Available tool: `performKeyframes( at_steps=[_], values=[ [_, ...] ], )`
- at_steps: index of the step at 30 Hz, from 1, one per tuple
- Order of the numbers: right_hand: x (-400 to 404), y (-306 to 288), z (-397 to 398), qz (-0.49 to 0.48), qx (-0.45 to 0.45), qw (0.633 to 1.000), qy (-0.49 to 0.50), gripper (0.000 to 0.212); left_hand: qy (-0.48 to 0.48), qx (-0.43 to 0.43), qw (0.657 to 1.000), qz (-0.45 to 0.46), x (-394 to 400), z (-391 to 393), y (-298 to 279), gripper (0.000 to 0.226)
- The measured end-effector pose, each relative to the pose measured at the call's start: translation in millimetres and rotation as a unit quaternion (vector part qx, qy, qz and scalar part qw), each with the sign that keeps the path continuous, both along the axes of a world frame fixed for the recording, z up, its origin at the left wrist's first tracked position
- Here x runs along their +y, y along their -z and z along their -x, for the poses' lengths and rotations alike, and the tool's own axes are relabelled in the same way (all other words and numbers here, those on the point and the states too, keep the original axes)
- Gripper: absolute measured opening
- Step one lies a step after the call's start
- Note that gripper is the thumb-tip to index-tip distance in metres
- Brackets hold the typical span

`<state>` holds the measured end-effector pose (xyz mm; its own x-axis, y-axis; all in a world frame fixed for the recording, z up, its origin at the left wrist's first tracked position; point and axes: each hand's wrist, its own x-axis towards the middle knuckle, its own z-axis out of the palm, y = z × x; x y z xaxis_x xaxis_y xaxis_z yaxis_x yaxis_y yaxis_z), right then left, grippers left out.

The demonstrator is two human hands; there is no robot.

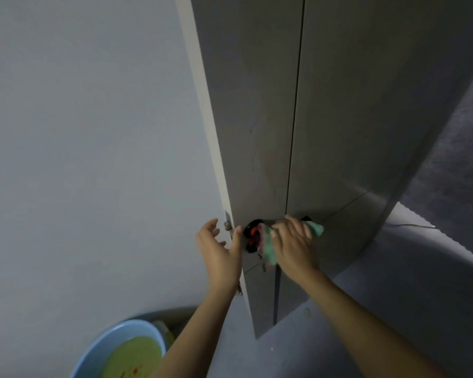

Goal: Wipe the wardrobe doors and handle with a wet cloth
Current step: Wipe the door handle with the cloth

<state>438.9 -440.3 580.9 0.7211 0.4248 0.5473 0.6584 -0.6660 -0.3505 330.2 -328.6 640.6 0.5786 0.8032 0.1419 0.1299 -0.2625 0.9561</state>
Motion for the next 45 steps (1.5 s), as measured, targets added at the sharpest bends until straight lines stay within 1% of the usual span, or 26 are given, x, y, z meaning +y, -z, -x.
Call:
performKeyframes(
  at_steps=[2, 3, 4, 6, 7, 9, 10, 12, 14, 16, 18, 19, 21, 23, 26, 28, 29, 31, 33, 34, 37, 39, 40, 43, 44, 45],
  values=[
    [0.1, -7.2, -10.3, -0.019, 0.029, 0.997, 0.073, 0.037, 0.05, -0.002, 0.999, -0.004, 10.6, -5.0, -3.1, 0.064],
    [5.3, -11.9, -9.0, -0.026, 0.035, 0.994, 0.1, 0.037, 0.077, -0.008, 0.997, -0.016, 15.4, -8.3, -5.5, 0.066],
    [13.4, -16.1, -2.4, -0.025, 0.038, 0.993, 0.109, 0.035, 0.107, -0.019, 0.994, -0.032, 19.7, -12.0, -8.5, 0.063],
    [32.3, -12.2, 22.0, -0.013, 0.03, 0.995, 0.093, 0.032, 0.142, -0.043, 0.987, -0.061, 28.1, -18.0, -13.0, 0.045],
    [36.9, -9.4, 34.6, -0.005, 0.026, 0.996, 0.084, 0.031, 0.145, -0.048, 0.986, -0.068, 32.3, -20.2, -14.7, 0.037],
    [34.2, -7.4, 36.2, 0.011, 0.027, 0.998, 0.057, 0.029, 0.141, -0.04, 0.985, -0.091, 42.2, -23.4, -12.6, 0.032],
    [29.1, -5.5, 23.7, 0.026, 0.013, 0.998, 0.059, 0.028, 0.145, -0.033, 0.982, -0.114, 48.0, -25.5, -10.1, 0.03],
    [18.0, -7.1, -8.2, 0.048, -0.008, 0.996, 0.08, 0.032, 0.154, -0.018, 0.977, -0.144, 56.1, -30.0, -3.5, 0.035],
    [17.2, -10.1, -27.5, 0.038, 0.016, 0.994, 0.102, 0.035, 0.151, -0.023, 0.98, -0.131, 57.7, -33.7, 0.0, 0.04],
    [32.2, -7.4, -14.8, 0.003, 0.023, 0.992, 0.122, 0.033, 0.138, -0.038, 0.984, -0.106, 54.9, -34.0, 0.9, 0.042],
    [48.0, -2.4, 8.3, -0.009, -0.006, 0.992, 0.124, 0.032, 0.133, -0.046, 0.985, -0.098, 54.1, -34.6, 1.1, 0.042],
    [50.1, -2.0, 14.3, 0.002, -0.03, 0.992, 0.122, 0.033, 0.132, -0.046, 0.985, -0.097, 54.7, -35.1, 1.0, 0.043],
    [44.7, -5.2, 8.2, 0.03, -0.053, 0.991, 0.121, 0.036, 0.135, -0.041, 0.985, -0.102, 56.5, -35.6, 1.8, 0.044],
    [37.1, -5.9, -6.3, 0.032, -0.07, 0.991, 0.113, 0.039, 0.139, -0.039, 0.983, -0.114, 57.4, -35.1, 2.8, 0.045],
    [46.1, -6.0, 1.5, 0.029, -0.028, 0.992, 0.118, 0.038, 0.122, -0.041, 0.984, -0.119, 56.9, -36.7, 4.4, 0.043],
    [52.7, -4.8, 12.4, 0.05, -0.011, 0.989, 0.135, 0.04, 0.116, -0.036, 0.986, -0.117, 56.7, -38.0, 3.3, 0.042],
    [52.8, -5.6, 14.1, 0.069, -0.014, 0.989, 0.128, 0.042, 0.115, -0.036, 0.986, -0.119, 57.2, -38.5, 3.0, 0.042],
    [47.9, -6.1, 3.9, 0.094, -0.038, 0.992, 0.08, 0.045, 0.116, -0.035, 0.986, -0.117, 59.1, -38.4, 3.0, 0.042],
    [37.1, -7.1, -15.5, 0.104, -0.051, 0.992, 0.038, 0.046, 0.123, -0.038, 0.986, -0.107, 60.9, -38.0, 3.7, 0.039],
    [32.6, -8.4, -23.2, 0.103, -0.051, 0.993, 0.034, 0.046, 0.127, -0.04, 0.986, -0.103, 61.0, -38.0, 3.5, 0.037],
    [36.9, -16.3, -16.0, 0.079, -0.012, 0.994, 0.068, 0.044, 0.123, -0.042, 0.986, -0.104, 57.9, -38.0, 3.9, 0.035],
    [48.4, -13.3, 2.4, 0.081, 0.028, 0.992, 0.092, 0.046, 0.117, -0.039, 0.987, -0.1, 56.5, -38.3, 3.0, 0.035],
    [50.6, -12.5, 7.1, 0.092, 0.03, 0.992, 0.081, 0.048, 0.116, -0.04, 0.987, -0.103, 57.0, -38.3, 2.6, 0.034],
    [33.3, -22.5, -14.1, 0.162, 0.016, 0.987, -0.004, 0.061, 0.109, -0.034, 0.986, -0.122, 59.1, -38.8, 2.1, 0.039],
    [23.9, -28.7, -25.5, 0.207, 0.026, 0.978, -0.017, 0.07, 0.111, -0.028, 0.986, -0.118, 58.0, -37.8, 3.4, 0.041],
    [17.6, -33.7, -37.8, 0.238, 0.044, 0.97, -0.008, 0.081, 0.114, -0.025, 0.987, -0.113, 58.0, -37.7, 3.1, 0.041]
  ],
)
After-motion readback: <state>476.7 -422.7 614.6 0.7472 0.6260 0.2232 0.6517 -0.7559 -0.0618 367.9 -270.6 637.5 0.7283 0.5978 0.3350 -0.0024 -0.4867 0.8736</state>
